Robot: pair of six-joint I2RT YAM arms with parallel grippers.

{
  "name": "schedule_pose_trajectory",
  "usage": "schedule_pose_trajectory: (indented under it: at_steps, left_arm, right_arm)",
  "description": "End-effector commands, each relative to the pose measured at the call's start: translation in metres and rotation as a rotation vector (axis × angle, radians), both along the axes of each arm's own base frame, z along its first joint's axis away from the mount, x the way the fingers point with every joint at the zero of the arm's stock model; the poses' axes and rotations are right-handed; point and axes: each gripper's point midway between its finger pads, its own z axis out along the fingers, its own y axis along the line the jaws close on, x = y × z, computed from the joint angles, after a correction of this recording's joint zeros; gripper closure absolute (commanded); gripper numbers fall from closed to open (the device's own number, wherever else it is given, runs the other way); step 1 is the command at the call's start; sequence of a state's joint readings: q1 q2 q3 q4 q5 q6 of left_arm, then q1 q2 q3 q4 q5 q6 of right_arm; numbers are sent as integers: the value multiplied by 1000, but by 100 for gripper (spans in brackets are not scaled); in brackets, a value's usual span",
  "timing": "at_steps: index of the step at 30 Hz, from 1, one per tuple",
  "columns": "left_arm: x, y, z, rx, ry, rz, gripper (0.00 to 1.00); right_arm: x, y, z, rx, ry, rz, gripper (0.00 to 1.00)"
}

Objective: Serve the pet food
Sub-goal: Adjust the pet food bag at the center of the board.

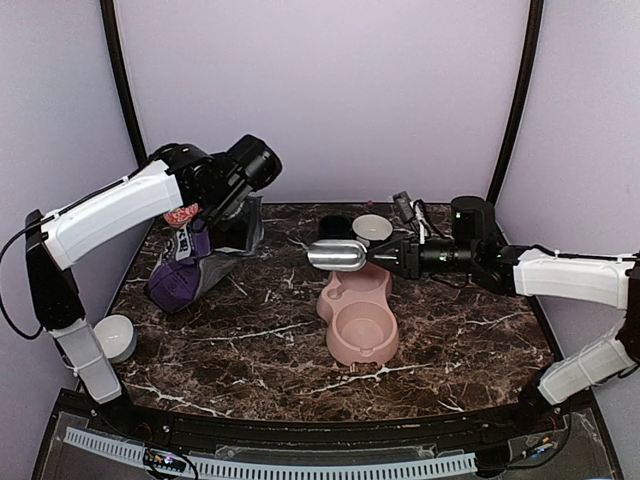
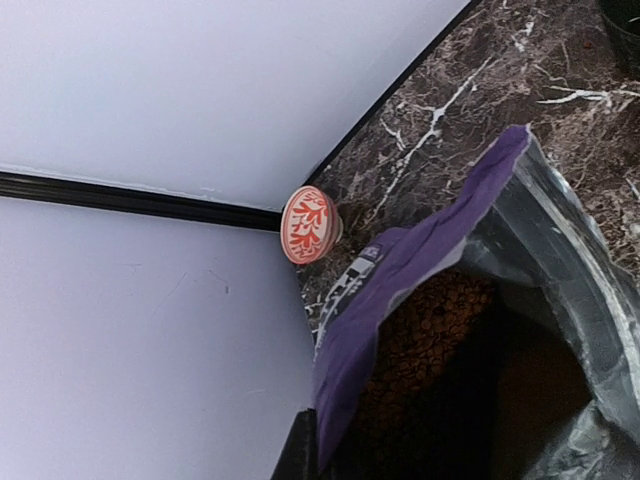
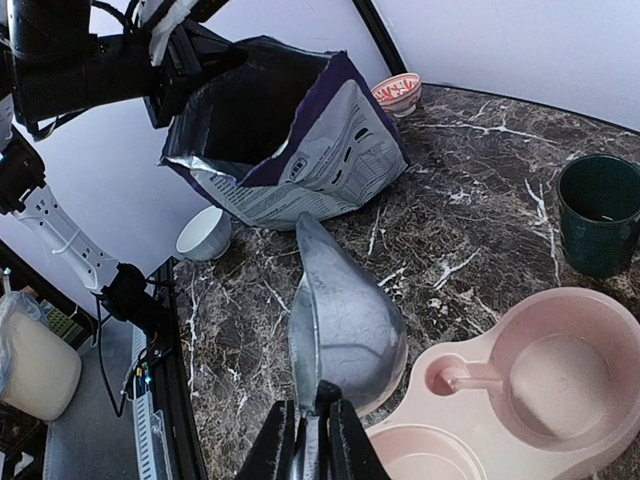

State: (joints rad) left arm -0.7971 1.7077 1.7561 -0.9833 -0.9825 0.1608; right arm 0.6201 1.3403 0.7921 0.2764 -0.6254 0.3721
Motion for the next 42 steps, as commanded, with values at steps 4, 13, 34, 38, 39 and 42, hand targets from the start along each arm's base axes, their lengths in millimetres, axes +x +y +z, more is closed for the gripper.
schedule_pose_trajectory:
  at_steps: [4, 13, 34, 38, 39, 42]
  left_arm:
    - [-23, -70, -51, -49, 125, -1, 100]
    - [-44, -135, -122, -183, 302, -34, 100]
    - [-38, -74, -156, -674, 240, -32, 100]
    - [-26, -48, -159, -631, 183, 25, 100]
    - [-23, -49, -161, -632, 182, 28, 100]
    - [-21, -71, -161, -715, 227, 10, 100]
  right_arm:
    - [-4, -20, 5, -22, -43, -75, 100]
    - [-17, -36, -6, -35, 10, -117, 100]
    - [-18, 29, -61, -111, 254, 11, 100]
    - [-11, 39, -67, -108, 270, 12, 100]
    - [-10, 41, -67, -104, 273, 15, 100]
    - [-7, 44, -66, -105, 280, 14, 100]
